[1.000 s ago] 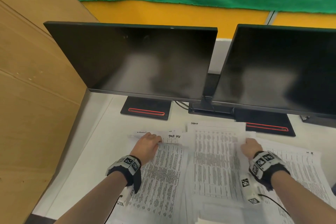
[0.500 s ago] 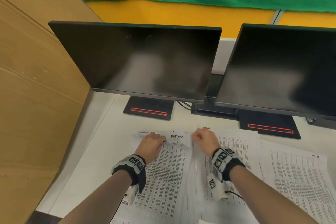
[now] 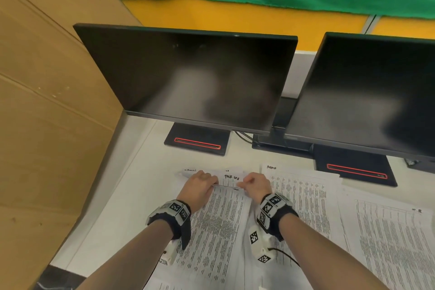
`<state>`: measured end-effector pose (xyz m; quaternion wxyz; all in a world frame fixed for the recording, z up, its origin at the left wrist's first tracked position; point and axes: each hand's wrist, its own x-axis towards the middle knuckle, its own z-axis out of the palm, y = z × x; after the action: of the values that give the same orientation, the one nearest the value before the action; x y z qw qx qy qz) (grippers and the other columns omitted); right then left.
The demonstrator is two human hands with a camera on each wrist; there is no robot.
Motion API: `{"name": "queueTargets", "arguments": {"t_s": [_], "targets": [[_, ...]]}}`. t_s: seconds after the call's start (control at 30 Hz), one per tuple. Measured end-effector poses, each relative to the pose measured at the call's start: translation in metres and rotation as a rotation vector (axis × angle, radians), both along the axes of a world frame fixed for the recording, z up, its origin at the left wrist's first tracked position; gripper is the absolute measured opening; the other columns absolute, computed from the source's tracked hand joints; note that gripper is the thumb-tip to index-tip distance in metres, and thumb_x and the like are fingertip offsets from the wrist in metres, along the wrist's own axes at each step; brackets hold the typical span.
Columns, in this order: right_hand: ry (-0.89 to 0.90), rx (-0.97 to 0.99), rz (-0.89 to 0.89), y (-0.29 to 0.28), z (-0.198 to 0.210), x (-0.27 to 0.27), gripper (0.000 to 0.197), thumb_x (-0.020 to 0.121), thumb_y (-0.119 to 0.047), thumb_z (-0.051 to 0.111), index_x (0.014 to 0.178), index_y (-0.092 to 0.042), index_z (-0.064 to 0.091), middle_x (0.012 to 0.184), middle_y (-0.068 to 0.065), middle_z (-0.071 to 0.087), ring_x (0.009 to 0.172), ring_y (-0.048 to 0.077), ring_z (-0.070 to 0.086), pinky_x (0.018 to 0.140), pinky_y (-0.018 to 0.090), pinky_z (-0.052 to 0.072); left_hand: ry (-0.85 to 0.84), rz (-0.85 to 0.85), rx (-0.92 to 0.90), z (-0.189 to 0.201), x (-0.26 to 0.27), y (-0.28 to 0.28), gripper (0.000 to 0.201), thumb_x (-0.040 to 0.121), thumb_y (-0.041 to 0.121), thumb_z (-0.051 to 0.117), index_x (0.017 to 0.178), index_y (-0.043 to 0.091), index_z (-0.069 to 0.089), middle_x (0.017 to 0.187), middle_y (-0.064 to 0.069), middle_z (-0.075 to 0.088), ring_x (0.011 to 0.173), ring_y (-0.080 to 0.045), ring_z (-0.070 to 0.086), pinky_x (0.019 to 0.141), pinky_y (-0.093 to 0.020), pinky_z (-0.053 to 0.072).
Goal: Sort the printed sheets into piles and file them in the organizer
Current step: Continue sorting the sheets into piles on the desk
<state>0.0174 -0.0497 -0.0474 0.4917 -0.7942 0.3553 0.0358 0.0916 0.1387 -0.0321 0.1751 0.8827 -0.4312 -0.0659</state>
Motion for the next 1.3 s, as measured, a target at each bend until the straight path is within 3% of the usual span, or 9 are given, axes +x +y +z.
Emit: {"name": "queueTargets", "arguments": {"t_s": [0.13, 0.2, 0.33, 0.47, 0.53, 0.67, 0.87, 1.1, 1.3], "targets": [[-0.105, -0.089, 0.185, 0.003, 0.009, -0.005, 0.026, 0.08, -0.019, 0.071, 0.065, -0.025, 0.051, 0.07, -0.008, 0.057, 0.071, 0.013, 0.056, 0.077, 0.035, 0.052, -0.043, 0.028, -0.036, 0.0, 0.0, 0.0, 0.009, 0.085, 0.01, 0.057, 0.09, 0.013, 0.064, 0.09, -0.006, 0.056, 0.084, -0.023, 0.05, 0.07, -0.036, 0.048], [-0.152, -0.094, 0.304, 0.004, 0.016, -0.013, 0.028, 0.08, -0.022, 0.072, 0.063, -0.026, 0.05, 0.071, -0.006, 0.057, 0.069, 0.012, 0.054, 0.07, 0.027, 0.05, -0.095, 0.057, -0.044, 0.001, -0.002, 0.0, 0.007, 0.078, 0.011, 0.065, 0.082, 0.017, 0.064, 0.093, -0.003, 0.052, 0.084, -0.021, 0.049, 0.067, -0.032, 0.046], [-0.108, 0.08, 0.438, 0.001, 0.028, -0.022, 0.017, 0.082, -0.026, 0.07, 0.07, -0.015, 0.064, 0.075, -0.002, 0.065, 0.072, 0.008, 0.06, 0.068, 0.012, 0.046, -0.15, 0.027, -0.023, -0.002, -0.003, 0.001, 0.02, 0.068, 0.01, 0.067, 0.078, 0.024, 0.059, 0.096, 0.004, 0.06, 0.091, -0.017, 0.054, 0.081, -0.034, 0.039], [-0.058, 0.172, 0.329, -0.005, 0.026, -0.017, 0.035, 0.093, -0.039, 0.051, 0.091, -0.01, 0.07, 0.089, 0.006, 0.073, 0.083, 0.017, 0.068, 0.089, 0.033, 0.052, -0.075, 0.017, -0.034, -0.004, -0.004, 0.004, 0.023, 0.071, -0.001, 0.06, 0.074, 0.02, 0.054, 0.069, 0.006, 0.058, 0.066, -0.017, 0.054, 0.07, -0.03, 0.043], [-0.052, 0.024, 0.235, -0.008, 0.018, -0.012, 0.022, 0.096, -0.027, 0.047, 0.103, -0.013, 0.063, 0.099, 0.007, 0.07, 0.086, 0.021, 0.067, 0.089, 0.037, 0.052, -0.048, 0.014, -0.039, -0.002, -0.006, 0.005, 0.024, 0.071, -0.005, 0.061, 0.071, 0.018, 0.053, 0.065, 0.003, 0.057, 0.061, -0.017, 0.052, 0.062, -0.025, 0.038], [0.062, -0.253, 0.214, -0.008, 0.009, -0.002, 0.021, 0.092, -0.018, 0.053, 0.111, -0.016, 0.058, 0.123, 0.007, 0.048, 0.097, 0.017, 0.055, 0.084, 0.024, 0.043, -0.039, 0.013, -0.062, -0.004, -0.008, 0.007, 0.022, 0.073, -0.006, 0.059, 0.072, 0.015, 0.055, 0.068, -0.001, 0.059, 0.064, -0.019, 0.053, 0.059, -0.027, 0.04], [0.054, -0.273, 0.152, -0.007, 0.005, 0.0, 0.033, 0.084, -0.015, 0.063, 0.114, -0.015, 0.049, 0.113, 0.002, 0.034, 0.085, 0.018, 0.053, 0.074, 0.025, 0.043, -0.028, 0.028, -0.067, -0.006, -0.008, 0.008, 0.019, 0.078, -0.004, 0.055, 0.076, 0.014, 0.056, 0.073, -0.001, 0.06, 0.07, -0.019, 0.052, 0.062, -0.028, 0.042], [-0.045, -0.435, 0.229, -0.005, 0.013, -0.003, 0.012, 0.087, -0.021, 0.058, 0.079, -0.014, 0.055, 0.09, 0.0, 0.051, 0.072, 0.013, 0.049, 0.06, 0.021, 0.037, -0.024, 0.03, -0.041, -0.007, -0.006, 0.007, 0.016, 0.08, -0.003, 0.055, 0.08, 0.013, 0.059, 0.077, -0.002, 0.061, 0.072, -0.021, 0.053, 0.065, -0.028, 0.04], [-0.046, -0.613, 0.47, -0.009, 0.019, -0.006, 0.02, 0.094, -0.023, 0.05, 0.091, -0.008, 0.063, 0.096, 0.005, 0.06, 0.085, 0.021, 0.058, 0.074, 0.029, 0.046, -0.017, 0.027, -0.023, -0.004, -0.004, 0.005, 0.014, 0.083, 0.0, 0.053, 0.085, 0.013, 0.06, 0.081, -0.002, 0.061, 0.076, -0.021, 0.053, 0.07, -0.027, 0.038]]}}
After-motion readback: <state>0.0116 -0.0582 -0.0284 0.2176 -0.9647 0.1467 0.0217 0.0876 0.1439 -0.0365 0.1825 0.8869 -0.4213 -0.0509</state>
